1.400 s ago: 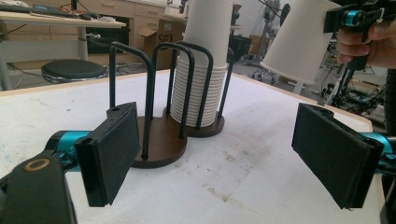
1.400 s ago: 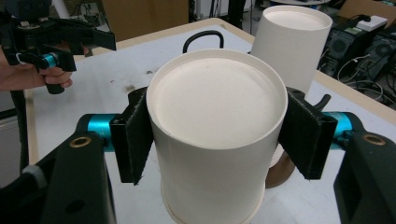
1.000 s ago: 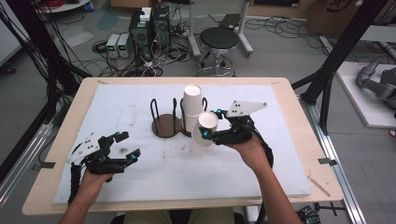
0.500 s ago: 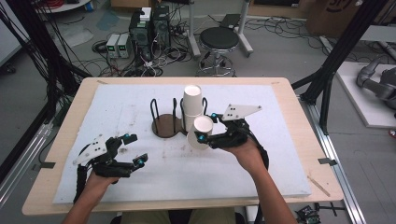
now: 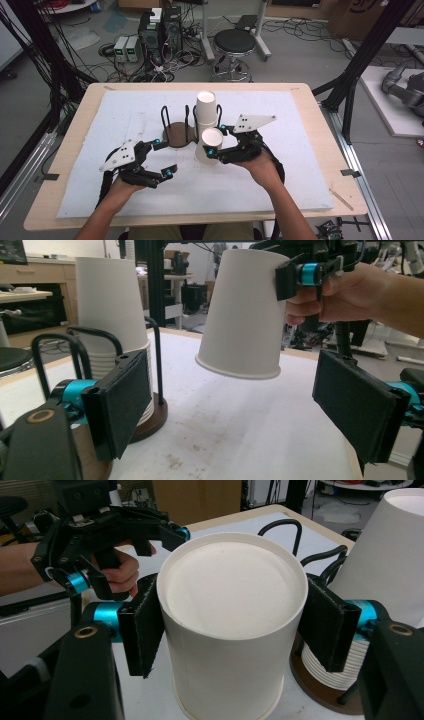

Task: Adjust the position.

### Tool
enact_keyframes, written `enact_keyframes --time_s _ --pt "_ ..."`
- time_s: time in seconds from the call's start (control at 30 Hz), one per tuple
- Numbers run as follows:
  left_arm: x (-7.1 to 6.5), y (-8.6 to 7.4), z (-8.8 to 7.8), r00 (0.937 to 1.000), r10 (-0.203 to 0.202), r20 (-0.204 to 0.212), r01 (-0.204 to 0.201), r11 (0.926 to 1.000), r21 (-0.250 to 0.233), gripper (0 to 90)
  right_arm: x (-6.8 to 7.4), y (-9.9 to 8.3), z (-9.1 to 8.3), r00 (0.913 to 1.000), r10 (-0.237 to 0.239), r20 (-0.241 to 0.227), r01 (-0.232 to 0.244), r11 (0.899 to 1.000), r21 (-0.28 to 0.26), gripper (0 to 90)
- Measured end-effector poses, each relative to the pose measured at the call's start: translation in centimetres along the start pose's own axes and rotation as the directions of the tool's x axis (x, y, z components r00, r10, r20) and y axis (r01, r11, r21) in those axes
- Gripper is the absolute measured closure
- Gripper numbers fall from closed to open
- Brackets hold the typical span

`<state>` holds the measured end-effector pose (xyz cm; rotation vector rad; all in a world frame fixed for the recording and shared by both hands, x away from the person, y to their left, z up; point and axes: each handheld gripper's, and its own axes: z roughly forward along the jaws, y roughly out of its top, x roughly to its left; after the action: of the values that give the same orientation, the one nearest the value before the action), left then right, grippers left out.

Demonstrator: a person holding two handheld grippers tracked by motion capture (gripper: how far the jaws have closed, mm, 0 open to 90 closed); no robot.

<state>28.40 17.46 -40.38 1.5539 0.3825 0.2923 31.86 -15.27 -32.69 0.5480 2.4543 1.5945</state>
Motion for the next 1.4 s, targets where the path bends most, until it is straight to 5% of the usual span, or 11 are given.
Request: enact_keyframes --time_s 0.13,0.17,0.83,1.4 --pt "0.1 0.2 1.3 0.9996 -0.027 0.011 0.026 0.9995 0.018 15.1 0.2 0.0 0.3 0.9999 0.001 -0.011 -0.001 1.000 -0.003 32.9" --pt "0.0 0.3 1.9 0.9978 -0.051 0.043 0.050 0.9987 0.011 14.6 0.3 0.0 0.4 0.9998 0.004 -0.019 -0.004 1.000 -0.002 32.9" --pt "-0.9 0.4 6.5 0.9918 -0.015 0.127 0.007 0.9977 0.067 14.6 1.4 0.1 0.7 0.9971 0.018 -0.075 -0.020 0.999 -0.029 33.0" --pt "-1.3 0.3 6.6 0.9917 -0.011 0.128 -0.002 0.9949 0.101 24.9 1.5 -0.3 0.6 0.9925 0.059 -0.107 -0.065 0.996 -0.052 32.5"
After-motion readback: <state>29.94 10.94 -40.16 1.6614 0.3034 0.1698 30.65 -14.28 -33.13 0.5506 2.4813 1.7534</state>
